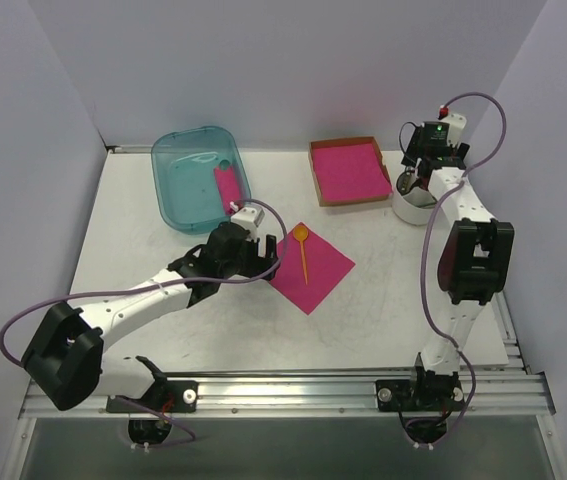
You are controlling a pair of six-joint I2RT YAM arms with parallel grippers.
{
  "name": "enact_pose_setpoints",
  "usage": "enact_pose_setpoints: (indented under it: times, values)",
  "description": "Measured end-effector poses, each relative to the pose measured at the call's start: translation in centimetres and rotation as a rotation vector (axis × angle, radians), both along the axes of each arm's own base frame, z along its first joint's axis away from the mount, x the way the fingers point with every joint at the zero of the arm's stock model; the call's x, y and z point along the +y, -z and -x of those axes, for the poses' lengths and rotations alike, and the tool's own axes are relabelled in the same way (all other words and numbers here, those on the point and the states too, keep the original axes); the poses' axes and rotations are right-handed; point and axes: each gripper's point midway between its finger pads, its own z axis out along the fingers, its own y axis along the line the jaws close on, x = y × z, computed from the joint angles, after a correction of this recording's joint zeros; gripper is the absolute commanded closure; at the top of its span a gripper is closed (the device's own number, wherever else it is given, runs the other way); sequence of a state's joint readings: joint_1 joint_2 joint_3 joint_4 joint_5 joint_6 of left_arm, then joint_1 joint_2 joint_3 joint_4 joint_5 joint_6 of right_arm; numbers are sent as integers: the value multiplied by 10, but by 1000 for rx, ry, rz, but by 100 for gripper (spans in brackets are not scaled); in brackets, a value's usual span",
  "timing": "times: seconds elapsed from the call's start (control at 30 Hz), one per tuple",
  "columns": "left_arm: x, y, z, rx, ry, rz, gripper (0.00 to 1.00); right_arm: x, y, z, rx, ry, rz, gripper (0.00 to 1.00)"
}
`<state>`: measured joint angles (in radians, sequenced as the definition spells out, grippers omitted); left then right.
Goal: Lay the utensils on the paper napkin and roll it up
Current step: Pick up the utensils from the container.
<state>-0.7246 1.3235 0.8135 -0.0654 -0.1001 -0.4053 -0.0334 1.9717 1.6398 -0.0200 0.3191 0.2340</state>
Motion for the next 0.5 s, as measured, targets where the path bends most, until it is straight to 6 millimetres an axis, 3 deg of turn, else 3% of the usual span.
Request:
enact_pose_setpoints:
  times: [0.23,0.37,0.5]
  values:
    - [-3,11,0,22,8,-12,6,-10,21,-5,32,17,-2,23]
    - [-4,11,-2,17,10,-7,6,-14,23,-8,31,24,-3,40]
    - [-6,12,-3,16,10,-6,6,-14,22,-10,20,23,-7,48]
